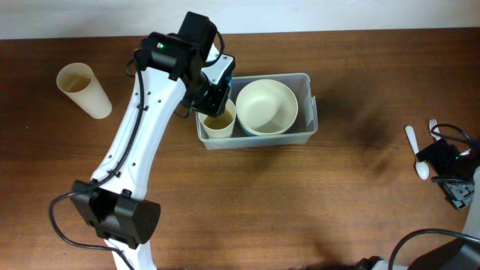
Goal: Pack container
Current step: 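Carry the cream cup right and lower it into the container, then release the cream cup and move the left gripper to the last cream cup, then grasp the last cream cup rim with the left gripper and lift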
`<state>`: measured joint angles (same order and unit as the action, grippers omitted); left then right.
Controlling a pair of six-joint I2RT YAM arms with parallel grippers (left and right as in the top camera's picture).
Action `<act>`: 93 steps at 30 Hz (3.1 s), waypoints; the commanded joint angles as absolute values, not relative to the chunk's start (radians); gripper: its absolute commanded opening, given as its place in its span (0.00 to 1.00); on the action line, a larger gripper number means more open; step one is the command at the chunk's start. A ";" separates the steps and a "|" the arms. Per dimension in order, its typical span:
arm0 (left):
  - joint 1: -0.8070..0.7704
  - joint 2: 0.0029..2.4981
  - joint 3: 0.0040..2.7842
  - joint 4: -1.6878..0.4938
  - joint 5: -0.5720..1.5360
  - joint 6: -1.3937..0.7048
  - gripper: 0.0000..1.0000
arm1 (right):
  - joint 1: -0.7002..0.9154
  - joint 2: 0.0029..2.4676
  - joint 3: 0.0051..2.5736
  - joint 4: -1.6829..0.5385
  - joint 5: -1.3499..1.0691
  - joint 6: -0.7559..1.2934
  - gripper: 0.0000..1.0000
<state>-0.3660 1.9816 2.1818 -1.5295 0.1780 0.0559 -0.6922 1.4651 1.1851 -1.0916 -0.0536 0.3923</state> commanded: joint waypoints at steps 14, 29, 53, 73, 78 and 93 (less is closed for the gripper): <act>-0.276 1.747 2.428 -1.688 0.055 0.008 0.55 | -0.694 1.464 1.185 -1.091 -0.056 0.402 0.99; -0.276 1.474 2.154 -1.687 -0.182 -0.112 1.00 | -0.694 1.464 1.185 -1.091 -0.056 0.402 0.99; -0.254 1.544 2.093 -1.602 -0.390 -0.293 1.00 | -0.694 1.464 1.185 -1.091 -0.056 0.402 0.99; 0.169 1.903 2.093 -1.327 -0.113 -0.094 1.00 | -0.694 1.464 1.185 -1.091 -0.056 0.402 0.99; 0.208 1.948 2.093 -1.267 -0.045 0.033 1.00 | -0.694 1.464 1.185 -1.091 -0.056 0.402 0.99; 0.212 2.101 2.093 -1.170 -0.048 0.081 1.00 | -0.694 1.464 1.185 -1.091 -0.056 0.402 0.99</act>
